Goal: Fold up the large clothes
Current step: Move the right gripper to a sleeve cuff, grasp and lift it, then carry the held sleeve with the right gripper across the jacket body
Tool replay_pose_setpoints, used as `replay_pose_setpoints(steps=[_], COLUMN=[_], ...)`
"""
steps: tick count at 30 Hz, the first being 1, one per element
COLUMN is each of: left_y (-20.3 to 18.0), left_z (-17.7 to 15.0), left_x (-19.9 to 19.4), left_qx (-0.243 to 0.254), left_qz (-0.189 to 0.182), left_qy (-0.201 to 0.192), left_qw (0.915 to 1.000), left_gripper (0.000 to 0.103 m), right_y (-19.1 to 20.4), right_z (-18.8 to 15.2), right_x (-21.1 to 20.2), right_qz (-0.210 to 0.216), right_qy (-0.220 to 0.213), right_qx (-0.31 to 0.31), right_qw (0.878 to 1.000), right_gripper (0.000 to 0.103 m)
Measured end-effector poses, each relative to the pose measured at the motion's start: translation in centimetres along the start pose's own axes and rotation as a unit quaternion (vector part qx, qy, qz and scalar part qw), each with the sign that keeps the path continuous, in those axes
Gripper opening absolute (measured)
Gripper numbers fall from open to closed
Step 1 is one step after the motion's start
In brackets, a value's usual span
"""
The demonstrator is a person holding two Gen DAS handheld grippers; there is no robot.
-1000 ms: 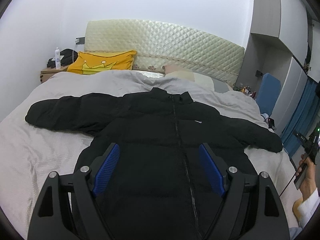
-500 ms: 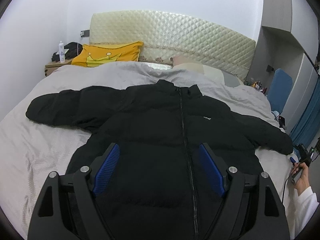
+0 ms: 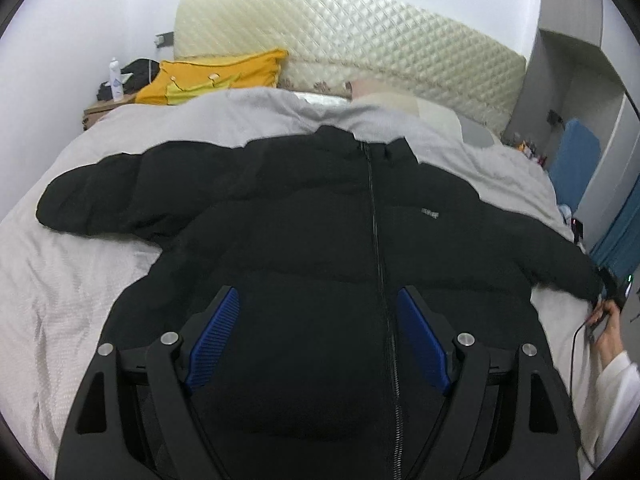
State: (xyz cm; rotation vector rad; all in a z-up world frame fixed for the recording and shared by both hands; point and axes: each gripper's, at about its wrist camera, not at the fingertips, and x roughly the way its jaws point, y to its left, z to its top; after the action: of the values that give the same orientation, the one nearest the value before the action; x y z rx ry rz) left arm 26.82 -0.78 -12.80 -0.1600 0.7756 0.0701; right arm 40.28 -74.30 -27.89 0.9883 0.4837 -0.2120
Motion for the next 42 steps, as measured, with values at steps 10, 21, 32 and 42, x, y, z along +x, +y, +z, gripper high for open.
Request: replay_pose_setpoints(steps=[10,21,32,42], left_y=[1.9,3.7,8.3,12.3], left_z=[1.4,2.0,2.8,2.0], left_x=[-1.1,-4.2,-6.2,-6.8], left_qx=[0.023,0.049,0.046,0.027], left_qz=[-0.006,0.019,0.049,0.048], left_qy=[-0.005,-0.048,-0.089,-0.103], left_qw=[0.9997,0.9975,0.9938,0.9931], left_gripper=[0.081,0.081,0.081,0.081], right_y=[6.2,22.4,41.9,50.1], right_z=[2.3,1.2,-8.4,-21.7], right_x=[-6.5,-14.3,-18.4,-16.0], right_qz=[-0.054,-0.014,0.037,0.097], right_qy=[-0.061,-0.101,-0.106,-0.064], right_qx=[-0.084,-0.198,-0.353,-0.392], right_qw=[0.993,0.975,0.929,0.913], right_gripper=[0.003,0.003,0.003,0.004])
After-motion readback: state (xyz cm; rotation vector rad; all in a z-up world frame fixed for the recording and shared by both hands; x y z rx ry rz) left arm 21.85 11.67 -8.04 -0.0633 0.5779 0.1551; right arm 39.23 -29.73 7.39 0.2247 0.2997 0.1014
